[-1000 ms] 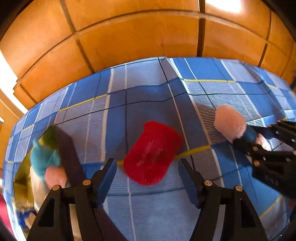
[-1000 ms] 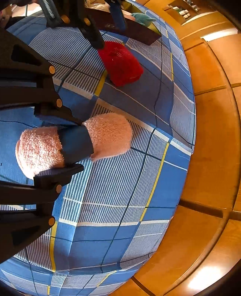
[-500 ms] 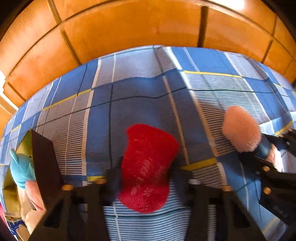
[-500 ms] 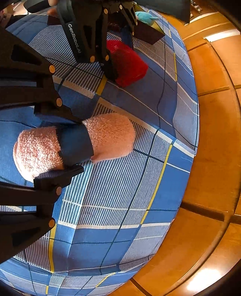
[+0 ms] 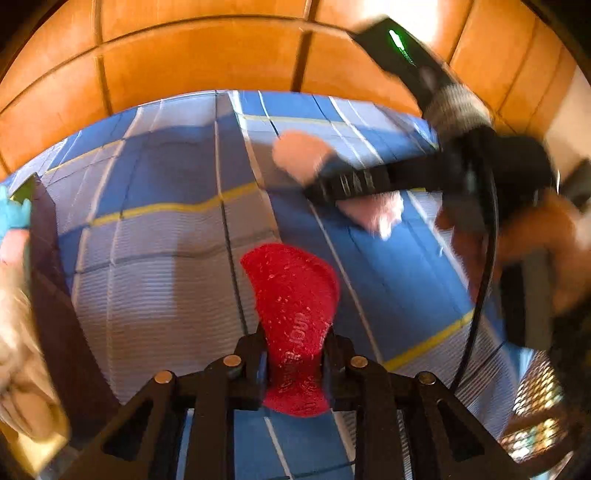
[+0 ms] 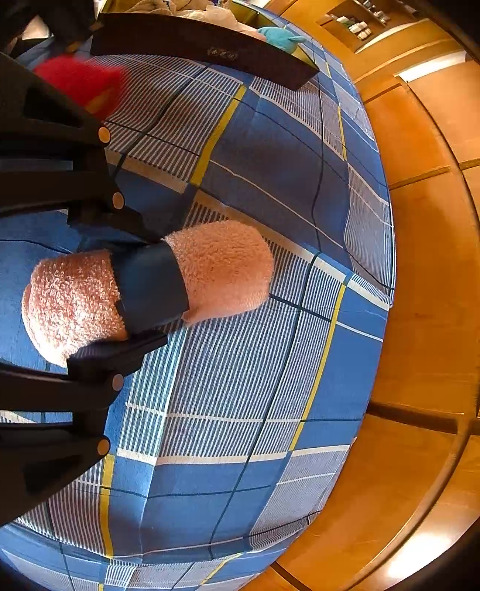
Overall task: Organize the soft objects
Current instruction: 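Grasp the red fuzzy sock with left while right lifts the pink towel, then carry the red sock into the tray and open the left gripper, then carry the pink rolled towel into the tray and open the right gripper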
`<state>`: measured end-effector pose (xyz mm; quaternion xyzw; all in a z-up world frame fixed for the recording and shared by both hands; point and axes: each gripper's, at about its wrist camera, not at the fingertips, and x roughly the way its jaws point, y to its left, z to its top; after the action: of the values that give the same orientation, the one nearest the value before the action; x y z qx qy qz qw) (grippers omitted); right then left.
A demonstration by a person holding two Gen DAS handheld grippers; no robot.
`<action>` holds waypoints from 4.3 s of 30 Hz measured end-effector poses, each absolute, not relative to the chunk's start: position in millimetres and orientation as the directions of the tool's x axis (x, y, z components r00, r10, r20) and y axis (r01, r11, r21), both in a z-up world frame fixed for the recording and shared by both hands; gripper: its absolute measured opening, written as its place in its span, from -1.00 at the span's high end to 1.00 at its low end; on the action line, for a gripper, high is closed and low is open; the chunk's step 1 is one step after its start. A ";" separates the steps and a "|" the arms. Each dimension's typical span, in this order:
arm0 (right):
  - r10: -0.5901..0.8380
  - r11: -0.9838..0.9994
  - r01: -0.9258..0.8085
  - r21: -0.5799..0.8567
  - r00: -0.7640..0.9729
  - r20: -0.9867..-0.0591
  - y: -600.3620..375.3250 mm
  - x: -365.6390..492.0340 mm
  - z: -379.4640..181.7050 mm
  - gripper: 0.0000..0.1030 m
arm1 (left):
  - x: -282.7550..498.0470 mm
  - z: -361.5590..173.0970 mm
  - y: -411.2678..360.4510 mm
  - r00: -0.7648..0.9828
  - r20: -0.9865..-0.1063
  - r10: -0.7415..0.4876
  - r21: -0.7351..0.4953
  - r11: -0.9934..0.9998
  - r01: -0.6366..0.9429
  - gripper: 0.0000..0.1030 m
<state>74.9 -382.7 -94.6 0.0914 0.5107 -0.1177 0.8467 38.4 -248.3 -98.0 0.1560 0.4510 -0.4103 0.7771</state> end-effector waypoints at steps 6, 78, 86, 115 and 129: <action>-0.109 0.957 0.288 0.035 0.469 -0.876 -382.2 69.9 -95.9 0.14 | 28.6 -101.3 -251.0 0.305 -0.810 -0.502 -0.084 0.613 0.786 0.48; -0.237 0.956 0.287 -0.065 0.618 -0.749 -365.9 57.0 -102.1 0.13 | 95.7 -13.6 -26.4 0.611 -0.703 -0.363 -0.221 0.929 0.298 0.55; -0.251 0.954 0.286 -0.086 0.611 -0.751 -364.6 58.5 -102.2 0.14 | 141.5 -31.6 43.7 0.566 -0.754 -0.333 -0.337 0.936 0.102 0.55; -0.267 0.952 0.288 -0.106 0.607 -0.748 -363.8 60.6 -102.2 0.14 | 155.9 -34.5 -5.2 0.606 -0.763 -0.227 -0.155 0.973 0.169 -0.33; -0.291 0.947 0.294 -0.132 0.603 -0.743 -359.7 60.4 -102.2 0.15 | 98.1 -32.5 -4.0 0.682 -0.717 -0.143 -0.065 0.988 0.139 -0.33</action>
<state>60.4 -359.7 -102.2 0.0021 0.4145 -0.1635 0.8952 98.1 -4.0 -32.5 -0.0024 0.3914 -0.0770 0.9170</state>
